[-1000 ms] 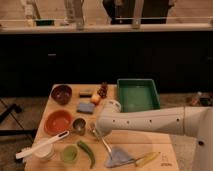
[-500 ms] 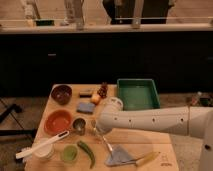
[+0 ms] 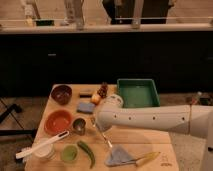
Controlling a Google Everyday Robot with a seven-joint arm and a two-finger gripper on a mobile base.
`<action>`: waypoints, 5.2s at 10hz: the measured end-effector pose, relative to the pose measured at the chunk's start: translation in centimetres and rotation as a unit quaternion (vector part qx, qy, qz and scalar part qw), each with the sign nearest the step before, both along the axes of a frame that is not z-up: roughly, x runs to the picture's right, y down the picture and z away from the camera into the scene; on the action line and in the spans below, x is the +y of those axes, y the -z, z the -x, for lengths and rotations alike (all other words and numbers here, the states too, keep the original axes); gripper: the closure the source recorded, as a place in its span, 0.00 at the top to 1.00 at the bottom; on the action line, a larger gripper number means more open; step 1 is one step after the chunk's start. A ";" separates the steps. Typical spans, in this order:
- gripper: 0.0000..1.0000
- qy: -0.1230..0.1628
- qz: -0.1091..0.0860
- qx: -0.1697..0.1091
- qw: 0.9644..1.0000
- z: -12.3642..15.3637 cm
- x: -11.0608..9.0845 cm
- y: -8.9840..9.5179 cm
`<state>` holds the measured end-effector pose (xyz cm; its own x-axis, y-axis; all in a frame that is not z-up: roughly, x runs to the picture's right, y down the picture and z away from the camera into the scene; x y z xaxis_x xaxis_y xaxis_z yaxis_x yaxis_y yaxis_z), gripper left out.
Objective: Place fork in metal cup
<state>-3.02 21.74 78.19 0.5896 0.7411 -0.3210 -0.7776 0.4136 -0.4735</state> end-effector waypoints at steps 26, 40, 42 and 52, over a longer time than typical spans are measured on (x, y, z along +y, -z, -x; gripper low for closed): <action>0.00 0.295 -0.031 -0.183 0.937 13.0 -2.8 3.4; 0.00 0.299 -0.022 -0.158 0.941 11.2 -4.5 1.6; 0.00 0.299 -0.022 -0.157 0.941 11.1 -4.6 1.6; 0.75 0.298 -0.021 -0.155 0.942 10.9 -4.6 1.6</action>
